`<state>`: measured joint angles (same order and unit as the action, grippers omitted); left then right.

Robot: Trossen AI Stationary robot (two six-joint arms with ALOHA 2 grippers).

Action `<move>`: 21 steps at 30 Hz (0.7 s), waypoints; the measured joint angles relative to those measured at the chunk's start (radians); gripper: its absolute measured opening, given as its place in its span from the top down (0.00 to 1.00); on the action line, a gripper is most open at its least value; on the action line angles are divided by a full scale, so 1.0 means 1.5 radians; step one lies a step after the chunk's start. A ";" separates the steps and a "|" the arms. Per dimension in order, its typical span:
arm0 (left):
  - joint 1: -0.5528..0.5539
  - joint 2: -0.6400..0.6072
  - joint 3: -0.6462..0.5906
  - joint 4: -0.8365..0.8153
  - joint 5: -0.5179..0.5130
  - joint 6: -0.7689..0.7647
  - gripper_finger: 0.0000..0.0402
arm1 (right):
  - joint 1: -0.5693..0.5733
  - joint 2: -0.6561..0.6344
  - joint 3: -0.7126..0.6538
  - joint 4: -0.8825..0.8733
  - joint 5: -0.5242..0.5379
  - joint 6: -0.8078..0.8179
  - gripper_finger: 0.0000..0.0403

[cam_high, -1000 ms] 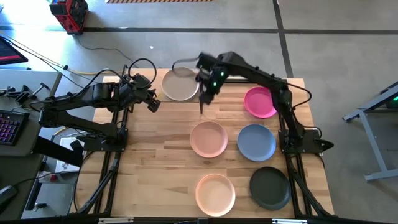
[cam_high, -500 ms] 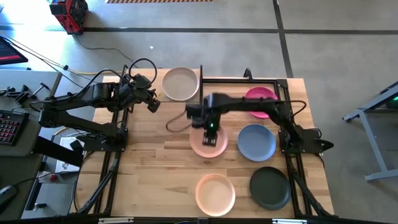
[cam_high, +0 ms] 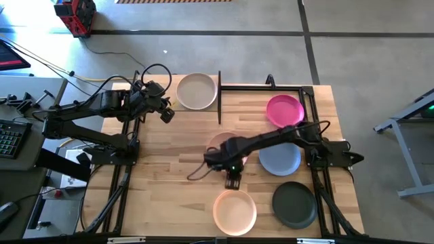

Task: Place and stack plates onto a shelf
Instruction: Stack the white plate on top of the gray plate on the shelf

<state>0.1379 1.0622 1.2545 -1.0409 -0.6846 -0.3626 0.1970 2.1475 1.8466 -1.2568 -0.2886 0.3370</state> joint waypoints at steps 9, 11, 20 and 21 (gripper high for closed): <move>0.000 0.000 0.000 0.000 0.078 -0.001 0.74 | 0.061 0.000 -0.079 0.083 0.048 0.053 0.72; 0.000 0.000 0.000 0.000 0.086 -0.001 0.74 | 0.068 0.000 -0.092 0.098 0.049 0.063 0.72; 0.000 0.005 -0.001 0.000 0.101 -0.001 0.74 | 0.088 0.000 -0.133 0.154 0.048 0.131 0.72; 0.000 0.005 -0.001 -0.001 0.101 -0.001 0.74 | 0.091 0.000 -0.135 0.163 0.048 0.136 0.72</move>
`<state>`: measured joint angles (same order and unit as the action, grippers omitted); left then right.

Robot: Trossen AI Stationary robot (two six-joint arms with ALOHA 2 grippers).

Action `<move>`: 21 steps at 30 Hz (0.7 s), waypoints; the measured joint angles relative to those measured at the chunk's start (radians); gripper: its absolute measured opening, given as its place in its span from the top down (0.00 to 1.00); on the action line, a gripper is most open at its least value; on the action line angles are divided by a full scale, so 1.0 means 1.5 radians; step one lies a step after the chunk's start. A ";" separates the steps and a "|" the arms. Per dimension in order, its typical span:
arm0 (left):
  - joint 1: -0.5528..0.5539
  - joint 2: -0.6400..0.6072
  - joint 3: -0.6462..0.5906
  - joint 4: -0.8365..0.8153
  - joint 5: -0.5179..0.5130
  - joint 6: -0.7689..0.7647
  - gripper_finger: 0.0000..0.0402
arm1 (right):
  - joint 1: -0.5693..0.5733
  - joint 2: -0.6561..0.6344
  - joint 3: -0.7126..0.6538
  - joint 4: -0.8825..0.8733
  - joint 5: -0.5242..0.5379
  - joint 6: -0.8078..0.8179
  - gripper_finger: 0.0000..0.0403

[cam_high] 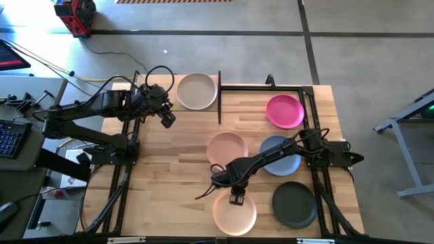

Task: Place and stack plates onto a shelf
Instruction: Stack the white plate on top of the gray plate on the shelf

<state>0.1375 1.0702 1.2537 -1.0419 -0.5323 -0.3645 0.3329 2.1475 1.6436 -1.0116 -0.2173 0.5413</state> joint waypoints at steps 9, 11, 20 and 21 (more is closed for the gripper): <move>0.000 0.008 0.000 0.000 0.000 0.000 0.74 | 0.007 0.000 -0.005 0.014 0.030 0.008 0.72; 0.000 0.009 0.000 0.000 0.000 0.001 0.74 | 0.005 0.003 -0.005 0.022 0.030 0.007 0.72; 0.000 0.012 0.000 -0.006 0.000 0.001 0.74 | 0.005 0.018 -0.005 0.042 0.028 0.012 0.72; 0.000 0.012 0.000 -0.006 0.000 0.002 0.74 | 0.005 0.018 -0.005 0.041 0.028 0.013 0.72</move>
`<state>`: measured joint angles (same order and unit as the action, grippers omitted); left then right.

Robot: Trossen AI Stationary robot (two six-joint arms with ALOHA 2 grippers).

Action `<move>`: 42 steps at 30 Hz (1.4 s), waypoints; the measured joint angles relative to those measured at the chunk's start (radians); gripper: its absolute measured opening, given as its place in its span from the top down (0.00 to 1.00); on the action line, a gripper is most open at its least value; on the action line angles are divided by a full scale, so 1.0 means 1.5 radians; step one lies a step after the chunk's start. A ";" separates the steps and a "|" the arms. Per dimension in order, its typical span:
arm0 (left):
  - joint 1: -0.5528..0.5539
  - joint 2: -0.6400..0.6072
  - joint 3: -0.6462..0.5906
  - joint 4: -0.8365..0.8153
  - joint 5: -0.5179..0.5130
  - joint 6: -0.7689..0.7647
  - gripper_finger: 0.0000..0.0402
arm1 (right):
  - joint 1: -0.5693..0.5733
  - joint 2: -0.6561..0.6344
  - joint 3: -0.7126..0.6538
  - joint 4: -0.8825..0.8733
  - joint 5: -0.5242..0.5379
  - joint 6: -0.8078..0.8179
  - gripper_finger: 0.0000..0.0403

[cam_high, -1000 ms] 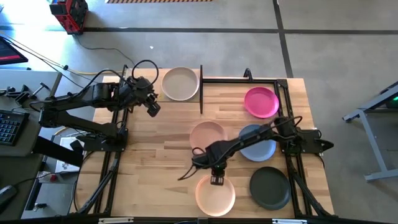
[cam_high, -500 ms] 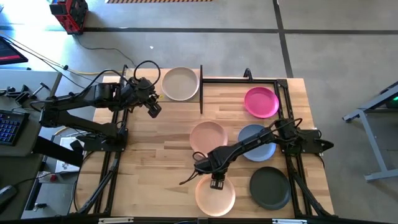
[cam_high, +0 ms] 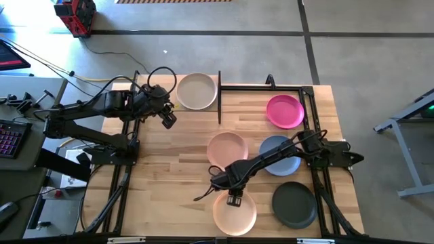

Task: Place and stack plates onto a shelf
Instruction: Stack the white plate on top of the gray plate on the shelf

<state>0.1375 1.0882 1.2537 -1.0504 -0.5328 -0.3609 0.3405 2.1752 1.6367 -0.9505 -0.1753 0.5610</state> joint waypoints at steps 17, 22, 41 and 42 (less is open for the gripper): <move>0.000 0.000 0.000 0.000 0.009 0.043 0.74 | -0.017 0.014 0.004 -0.003 -0.029 0.012 0.97; 0.000 0.000 0.000 0.002 0.017 0.054 0.74 | -0.020 0.018 0.033 -0.019 -0.028 -0.005 0.99; 0.000 0.000 0.000 0.002 0.017 0.145 0.74 | -0.095 0.017 0.302 -0.269 0.143 -0.068 1.00; 0.000 0.000 0.000 0.001 0.017 0.160 0.74 | -0.102 0.017 0.319 -0.279 0.155 -0.073 1.00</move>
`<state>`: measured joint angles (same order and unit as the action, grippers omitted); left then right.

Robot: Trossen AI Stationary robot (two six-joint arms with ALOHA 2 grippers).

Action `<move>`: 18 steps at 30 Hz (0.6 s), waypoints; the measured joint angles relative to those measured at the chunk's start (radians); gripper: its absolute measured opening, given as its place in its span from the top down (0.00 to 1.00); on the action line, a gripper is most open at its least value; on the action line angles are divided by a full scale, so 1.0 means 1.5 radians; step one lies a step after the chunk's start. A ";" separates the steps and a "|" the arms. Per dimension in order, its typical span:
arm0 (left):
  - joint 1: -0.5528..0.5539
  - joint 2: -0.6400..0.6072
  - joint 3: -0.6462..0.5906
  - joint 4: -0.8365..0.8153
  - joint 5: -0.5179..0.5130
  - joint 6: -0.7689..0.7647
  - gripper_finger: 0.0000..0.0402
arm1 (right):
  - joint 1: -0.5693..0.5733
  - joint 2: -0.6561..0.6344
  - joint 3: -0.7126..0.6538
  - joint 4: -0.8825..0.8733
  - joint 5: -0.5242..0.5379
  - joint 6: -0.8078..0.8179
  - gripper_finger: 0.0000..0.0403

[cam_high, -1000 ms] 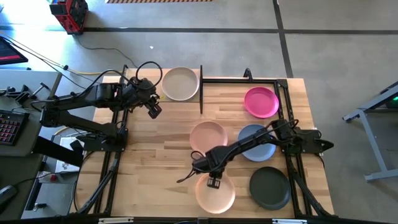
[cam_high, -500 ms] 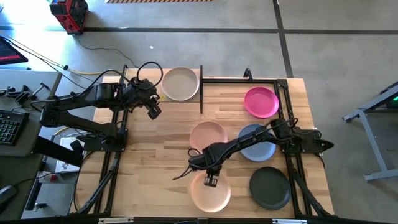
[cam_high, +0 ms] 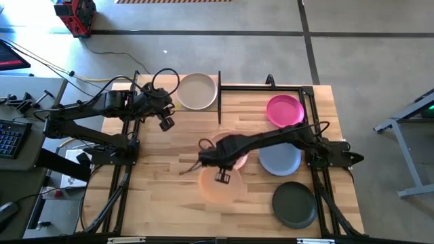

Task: Place and stack plates onto a shelf
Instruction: Stack the white plate on top of the gray plate on the shelf

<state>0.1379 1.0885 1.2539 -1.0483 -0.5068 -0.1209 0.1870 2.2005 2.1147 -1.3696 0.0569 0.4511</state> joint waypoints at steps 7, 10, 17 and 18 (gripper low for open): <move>0.000 0.000 0.000 0.000 0.000 0.045 0.74 | -0.059 -0.001 0.118 -0.062 0.087 -0.005 1.00; 0.000 0.000 0.000 0.000 0.000 0.005 0.74 | -0.087 -0.001 0.161 -0.080 0.119 -0.005 1.00; 0.000 0.000 0.001 0.002 0.000 -0.135 0.74 | -0.162 -0.019 0.160 -0.097 0.134 -0.009 1.00; 0.000 0.000 0.001 0.005 0.000 -0.151 0.74 | -0.171 -0.019 0.161 -0.097 0.135 -0.018 1.00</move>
<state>0.1379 1.0885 1.2549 -1.0413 -0.5068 -0.3477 -0.0696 2.1727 2.3557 -1.5148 0.2588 0.4243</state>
